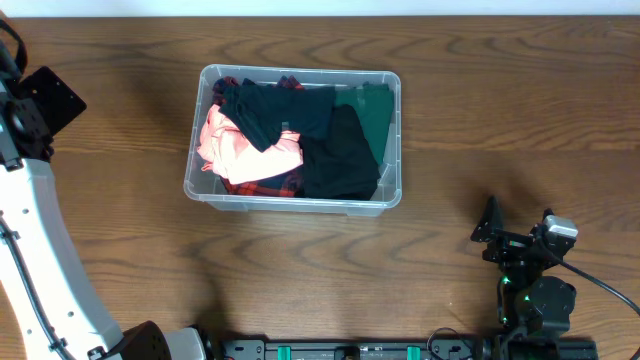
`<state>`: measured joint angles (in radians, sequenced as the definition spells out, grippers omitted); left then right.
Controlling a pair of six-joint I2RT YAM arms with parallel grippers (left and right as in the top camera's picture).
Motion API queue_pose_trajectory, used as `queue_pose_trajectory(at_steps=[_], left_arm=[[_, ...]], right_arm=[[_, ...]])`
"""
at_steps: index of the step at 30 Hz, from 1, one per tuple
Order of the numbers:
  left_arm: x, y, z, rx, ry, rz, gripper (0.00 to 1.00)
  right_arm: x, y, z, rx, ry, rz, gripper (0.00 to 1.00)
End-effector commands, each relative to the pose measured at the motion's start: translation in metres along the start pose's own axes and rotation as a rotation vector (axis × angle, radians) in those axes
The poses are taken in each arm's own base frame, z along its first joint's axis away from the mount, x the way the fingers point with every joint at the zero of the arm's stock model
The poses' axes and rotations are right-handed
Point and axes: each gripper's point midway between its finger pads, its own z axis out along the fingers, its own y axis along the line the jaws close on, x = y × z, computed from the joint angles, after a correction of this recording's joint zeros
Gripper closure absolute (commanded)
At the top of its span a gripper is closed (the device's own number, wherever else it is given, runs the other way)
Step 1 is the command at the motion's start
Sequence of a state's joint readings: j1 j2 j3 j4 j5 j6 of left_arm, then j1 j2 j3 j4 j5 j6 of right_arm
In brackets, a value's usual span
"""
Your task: Pack container
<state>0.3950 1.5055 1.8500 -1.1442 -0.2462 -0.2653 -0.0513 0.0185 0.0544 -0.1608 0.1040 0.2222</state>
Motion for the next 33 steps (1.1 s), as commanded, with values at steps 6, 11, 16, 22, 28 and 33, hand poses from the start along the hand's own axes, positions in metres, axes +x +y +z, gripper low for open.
queue_pose_trajectory(at_steps=[6, 11, 16, 22, 28, 33], left_arm=[[0.009, -0.023, -0.001, 0.139, 0.054, -0.004, 0.02], [0.018, -0.036, -0.030, 0.198, 0.009, 0.081, 0.02], [0.046, -0.044, -0.076, 0.291, -0.060, 0.210, 0.02], [0.089, -0.049, -0.117, 0.454, -0.168, 0.264, 0.02], [0.129, -0.048, -0.126, 0.584, -0.285, 0.278, 0.02], [0.161, -0.054, -0.113, 0.674, -0.328, 0.283, 0.02]], right_arm=[[0.003, -0.002, 0.001, 0.008, 0.003, -0.017, 0.01], [0.003, -0.002, 0.001, 0.008, 0.003, -0.017, 0.01], [0.003, -0.002, 0.001, 0.008, 0.003, -0.017, 0.01], [0.003, -0.002, 0.001, 0.008, 0.003, -0.017, 0.01], [0.003, -0.002, 0.001, 0.008, 0.003, -0.017, 0.01], [0.003, -0.002, 0.001, 0.008, 0.003, -0.017, 0.01]])
